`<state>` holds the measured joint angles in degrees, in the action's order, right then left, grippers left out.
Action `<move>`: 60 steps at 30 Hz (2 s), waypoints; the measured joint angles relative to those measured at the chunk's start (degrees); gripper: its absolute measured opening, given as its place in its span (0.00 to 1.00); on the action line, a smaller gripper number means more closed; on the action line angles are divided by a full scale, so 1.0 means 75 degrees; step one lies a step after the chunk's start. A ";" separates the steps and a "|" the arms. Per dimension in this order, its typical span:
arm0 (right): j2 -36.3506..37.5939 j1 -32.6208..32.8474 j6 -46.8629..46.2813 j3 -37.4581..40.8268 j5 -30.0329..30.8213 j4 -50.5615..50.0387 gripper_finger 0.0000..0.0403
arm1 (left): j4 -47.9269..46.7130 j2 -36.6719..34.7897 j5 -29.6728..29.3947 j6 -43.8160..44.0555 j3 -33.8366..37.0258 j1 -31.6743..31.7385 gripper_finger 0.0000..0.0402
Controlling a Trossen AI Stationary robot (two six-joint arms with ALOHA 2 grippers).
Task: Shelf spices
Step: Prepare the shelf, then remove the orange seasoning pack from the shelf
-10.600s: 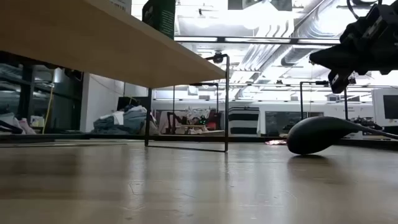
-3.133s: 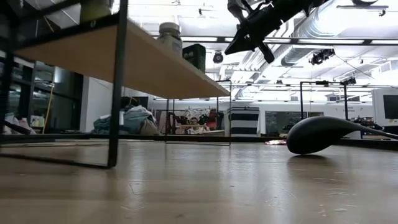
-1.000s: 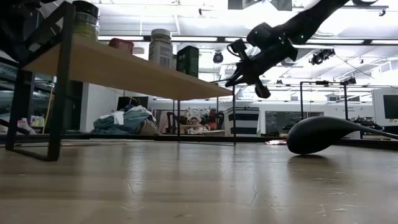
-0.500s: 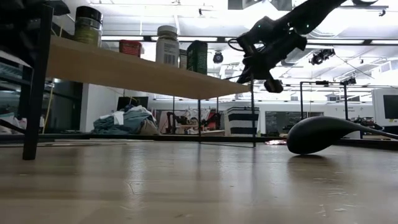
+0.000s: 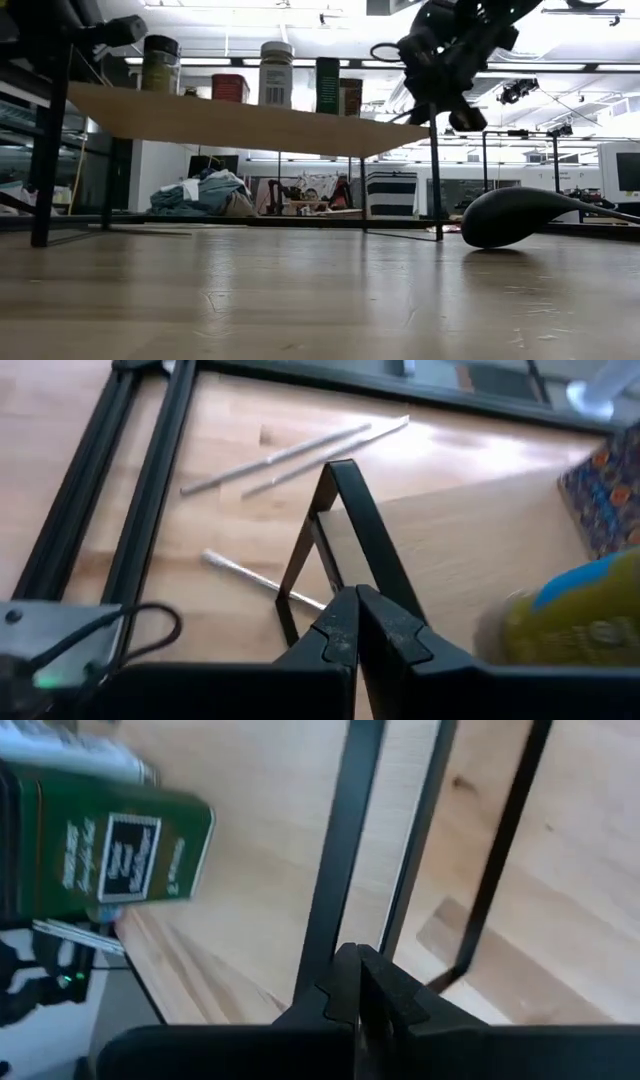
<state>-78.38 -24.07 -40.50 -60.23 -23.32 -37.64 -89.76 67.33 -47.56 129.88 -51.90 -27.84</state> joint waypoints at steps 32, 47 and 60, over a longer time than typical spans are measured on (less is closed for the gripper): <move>0.1570 0.2168 -0.1100 -0.0017 0.1961 -0.2084 0.00 | 0.2314 -0.0650 -0.0611 -0.3026 -0.0047 0.1814 0.00; 0.3449 0.1751 0.1624 -0.0017 0.3066 0.0472 0.06 | 0.4449 -0.3571 -0.0674 -0.7200 -0.0477 0.1484 0.03; 0.2410 0.0604 0.4262 -0.0017 0.2971 0.0605 0.71 | 0.7969 -0.4513 -0.0534 -1.1615 -0.0475 0.1517 0.44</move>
<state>-60.30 -19.54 -8.53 -60.36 -1.04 -33.10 -29.99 33.48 -51.57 42.77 -55.46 -16.47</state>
